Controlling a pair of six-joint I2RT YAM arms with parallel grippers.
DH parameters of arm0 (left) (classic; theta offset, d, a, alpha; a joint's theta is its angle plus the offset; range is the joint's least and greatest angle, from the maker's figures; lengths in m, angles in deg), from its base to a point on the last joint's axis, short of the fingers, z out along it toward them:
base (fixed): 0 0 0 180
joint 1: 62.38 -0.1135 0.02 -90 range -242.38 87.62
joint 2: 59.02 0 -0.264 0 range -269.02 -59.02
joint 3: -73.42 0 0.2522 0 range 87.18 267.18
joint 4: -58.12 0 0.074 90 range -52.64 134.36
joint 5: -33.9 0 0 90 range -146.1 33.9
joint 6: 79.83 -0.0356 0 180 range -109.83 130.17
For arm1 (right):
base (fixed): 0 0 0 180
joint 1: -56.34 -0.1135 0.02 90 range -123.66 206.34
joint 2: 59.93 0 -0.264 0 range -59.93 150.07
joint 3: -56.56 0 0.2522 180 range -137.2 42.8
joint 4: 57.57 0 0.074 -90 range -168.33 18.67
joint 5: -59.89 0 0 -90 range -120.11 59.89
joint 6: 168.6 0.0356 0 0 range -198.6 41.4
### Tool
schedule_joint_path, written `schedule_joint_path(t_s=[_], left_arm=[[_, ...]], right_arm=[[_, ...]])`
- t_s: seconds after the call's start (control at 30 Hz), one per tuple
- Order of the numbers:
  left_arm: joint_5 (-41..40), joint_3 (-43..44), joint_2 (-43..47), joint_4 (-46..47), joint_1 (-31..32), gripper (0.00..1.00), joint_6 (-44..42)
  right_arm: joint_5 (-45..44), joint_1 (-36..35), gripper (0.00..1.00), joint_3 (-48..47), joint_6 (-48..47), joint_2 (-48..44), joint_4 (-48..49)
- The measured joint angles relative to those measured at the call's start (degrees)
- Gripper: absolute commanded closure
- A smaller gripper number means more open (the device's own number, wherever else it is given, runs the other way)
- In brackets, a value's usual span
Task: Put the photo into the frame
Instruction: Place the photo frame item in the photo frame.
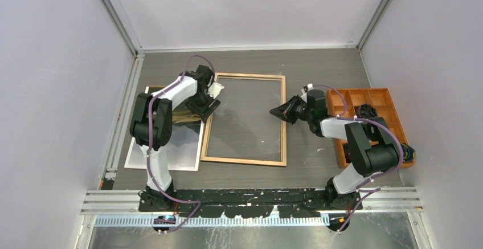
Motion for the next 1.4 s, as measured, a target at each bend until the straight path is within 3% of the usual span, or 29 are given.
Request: schedule_joint_path(t_s=[0.53,0.8,1.07,1.4], left_arm=[[4.37,0.00,0.57,-1.11,-0.09,0.36,0.15],[13.40,3.04,1.49,-4.72,-0.79,0.36,0.24],[18.21,11.32,1.88,-7.98,-9.35,0.40,1.05],[17.33,19.26,1.86,-8.41,-15.21,0.39,3.65]], right_arm=[[2.47,-0.09,0.99,0.04,1.62,-3.58,5.60],[4.04,-0.17,0.99,0.35,3.17,-7.98,6.54],[4.15,-0.17,0.99,-0.70,-0.68,-21.68,-4.22],[5.97,-0.37,0.99,-11.80,2.75,-15.61,-3.32]])
